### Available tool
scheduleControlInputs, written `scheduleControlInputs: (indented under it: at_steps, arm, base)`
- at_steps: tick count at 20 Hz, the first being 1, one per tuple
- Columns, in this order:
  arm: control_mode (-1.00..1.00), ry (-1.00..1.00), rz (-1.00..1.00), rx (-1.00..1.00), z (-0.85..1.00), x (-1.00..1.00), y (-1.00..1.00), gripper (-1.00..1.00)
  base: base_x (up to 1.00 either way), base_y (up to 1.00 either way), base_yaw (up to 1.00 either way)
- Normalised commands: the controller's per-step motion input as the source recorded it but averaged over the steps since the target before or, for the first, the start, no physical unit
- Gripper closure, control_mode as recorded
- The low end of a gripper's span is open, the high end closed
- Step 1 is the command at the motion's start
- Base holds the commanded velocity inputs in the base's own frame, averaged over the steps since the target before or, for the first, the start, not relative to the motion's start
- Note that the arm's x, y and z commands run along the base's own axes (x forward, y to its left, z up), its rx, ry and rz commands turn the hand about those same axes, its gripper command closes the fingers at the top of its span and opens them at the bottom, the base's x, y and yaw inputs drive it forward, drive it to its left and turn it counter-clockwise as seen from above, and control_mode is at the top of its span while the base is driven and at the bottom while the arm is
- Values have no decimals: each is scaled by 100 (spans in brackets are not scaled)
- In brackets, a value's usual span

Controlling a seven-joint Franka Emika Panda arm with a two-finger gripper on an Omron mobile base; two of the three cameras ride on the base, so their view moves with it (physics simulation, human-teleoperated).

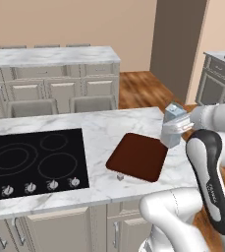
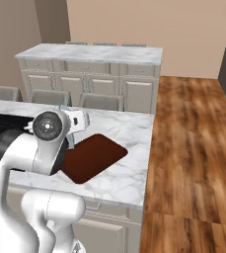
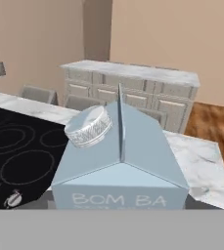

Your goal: Take out the milk from the fridge and place it on the tray on the counter. Then take the sugar cube near the tray and place it in the tray.

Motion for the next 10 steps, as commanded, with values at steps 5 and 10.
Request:
scheduleControlInputs:
  at_steps: [5,10]
  arm:
    - [-100,1,32,9,-41,52,-44,100]
    - [-100,0,24,0,-38,56,-10,100]
  base:
    - [0,0,0]
    - [0,0,0]
